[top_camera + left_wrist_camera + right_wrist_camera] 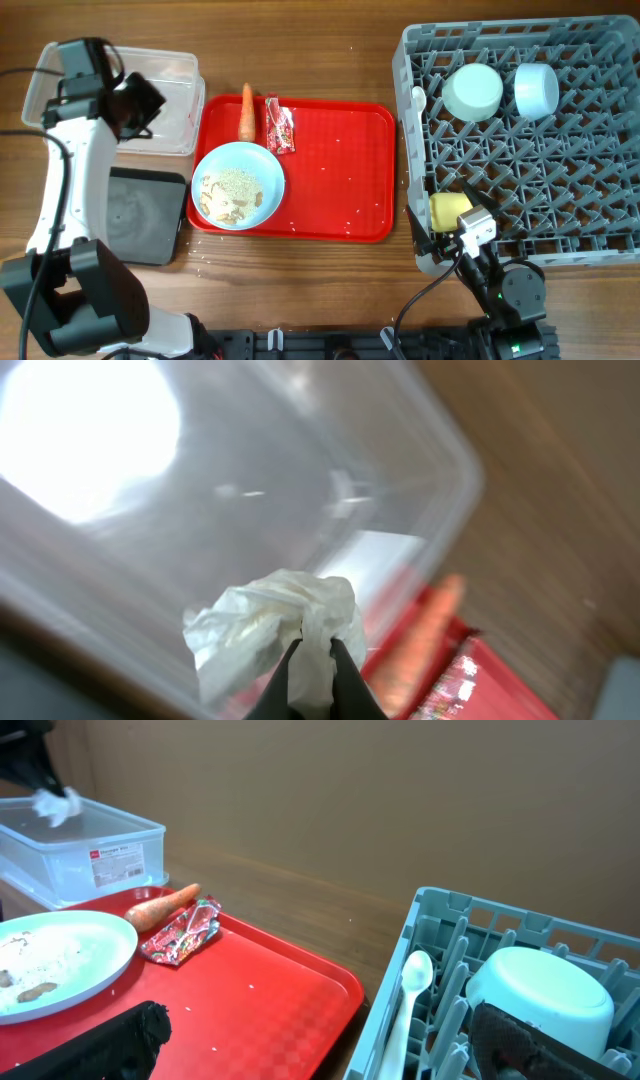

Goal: Sort waste into correct bins and load items into the dishwasher rack
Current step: 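Grasp the crumpled tissue with the left gripper and drop it in the clear bin, then grasp the red snack wrapper with the left gripper and drop it in the clear bin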

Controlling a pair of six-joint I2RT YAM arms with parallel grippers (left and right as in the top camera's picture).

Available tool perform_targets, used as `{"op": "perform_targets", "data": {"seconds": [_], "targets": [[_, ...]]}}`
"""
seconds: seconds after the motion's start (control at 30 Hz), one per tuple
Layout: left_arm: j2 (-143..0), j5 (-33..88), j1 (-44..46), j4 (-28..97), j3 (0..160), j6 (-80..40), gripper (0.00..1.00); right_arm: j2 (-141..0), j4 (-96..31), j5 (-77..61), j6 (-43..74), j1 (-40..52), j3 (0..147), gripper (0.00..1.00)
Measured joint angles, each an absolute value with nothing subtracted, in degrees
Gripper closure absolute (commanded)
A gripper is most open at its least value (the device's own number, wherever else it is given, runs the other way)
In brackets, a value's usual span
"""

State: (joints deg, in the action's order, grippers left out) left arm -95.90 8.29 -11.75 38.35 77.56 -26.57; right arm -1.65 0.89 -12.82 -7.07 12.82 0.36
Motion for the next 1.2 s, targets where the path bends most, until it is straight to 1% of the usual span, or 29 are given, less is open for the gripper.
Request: {"op": "perform_targets", "data": {"seconds": [0.03,0.1,0.17,0.23,0.27,0.3,0.33,0.4,0.5,0.53,0.6,0.7,0.77,0.83,0.93,1.0,1.1,1.13,1.2], "targets": [[-95.9,8.73,-10.76,37.34,77.6,-26.28,0.94,-1.65,0.89,-12.82,-7.05,12.82,0.36,0.0],[-95.94,7.97,-9.61,35.18,77.67,-25.69,0.84,-1.65,0.89,-12.82,-7.05,12.82,0.36,0.0],[-96.42,3.07,-9.06,33.26,77.87,-25.28,0.72,-1.65,0.86,-12.82,-7.05,12.82,0.36,0.0],[-97.78,-1.87,-8.78,32.08,78.11,-25.08,0.67,-1.65,0.89,-12.82,-7.05,12.82,0.36,0.0],[-98.96,-3.95,-8.78,31.48,78.11,-24.67,0.52,-1.65,0.89,-12.82,-7.05,12.82,0.36,0.0],[-100.09,-5.34,-8.78,30.96,78.11,-24.14,0.41,-1.65,0.89,-12.82,-7.07,12.82,0.36,0.0],[-101.32,-6.2,-8.8,30.72,78.11,-23.4,0.37,-1.65,0.89,-12.82,-7.05,12.82,0.36,0.0],[-101.82,-4.86,-8.49,32.12,78.48,-21.63,0.36,-1.65,0.89,-12.82,-7.05,12.82,0.36,0.0],[-101.73,1.72,-6.42,37.12,83.37,-20.47,0.36,-1.65,0.86,-12.82,-7.05,12.82,0.36,0.0],[-101.49,3.46,-4.73,38.04,85.25,-20.18,0.38,-1.65,0.89,-12.82,-7.05,12.82,0.36,0.0],[-100.57,5.41,-0.23,39.7,87.22,-19.94,0.4,-1.65,0.89,-12.82,-7.07,12.82,0.36,0.0],[-101.32,4.6,8.56,42.48,87.74,-19.55,0.39,-1.65,0.89,-12.82,-7.07,12.82,0.36,0.0],[-104.36,2.07,13.37,42.35,87.77,-19.57,0.38,-1.65,0.89,-12.82,-7.05,12.82,0.36,0.0],[-109.12,-0.45,16.53,42.15,87.74,-19.62,0.34,-1.65,0.89,-12.82,-7.07,12.82,0.36,0.0],[-116.68,-2.63,18.33,40.42,87.64,-19.79,0.34,-1.65,0.89,-12.82,-7.05,12.82,0.36,0.0],[-120.22,-3.14,18.37,39.57,87.39,-19.81,0.38,-1.65,0.89,-12.82,-7.05,12.82,0.36,0.0],[-122.21,-2.11,18.37,38.52,87.33,-19.9,0.54,-1.65,0.89,-12.82,-7.05,12.82,0.36,0.0],[-122.21,-1.87,18.37,38.06,87.33,-20.03,0.57,-1.65,0.89,-12.82,-7.07,12.82,0.36,0.0],[-122.21,-1.58,18.37,36.73,87.33,-19.99,0.56,-1.65,0.89,-12.82,-7.07,12.82,0.36,0.0]]}}
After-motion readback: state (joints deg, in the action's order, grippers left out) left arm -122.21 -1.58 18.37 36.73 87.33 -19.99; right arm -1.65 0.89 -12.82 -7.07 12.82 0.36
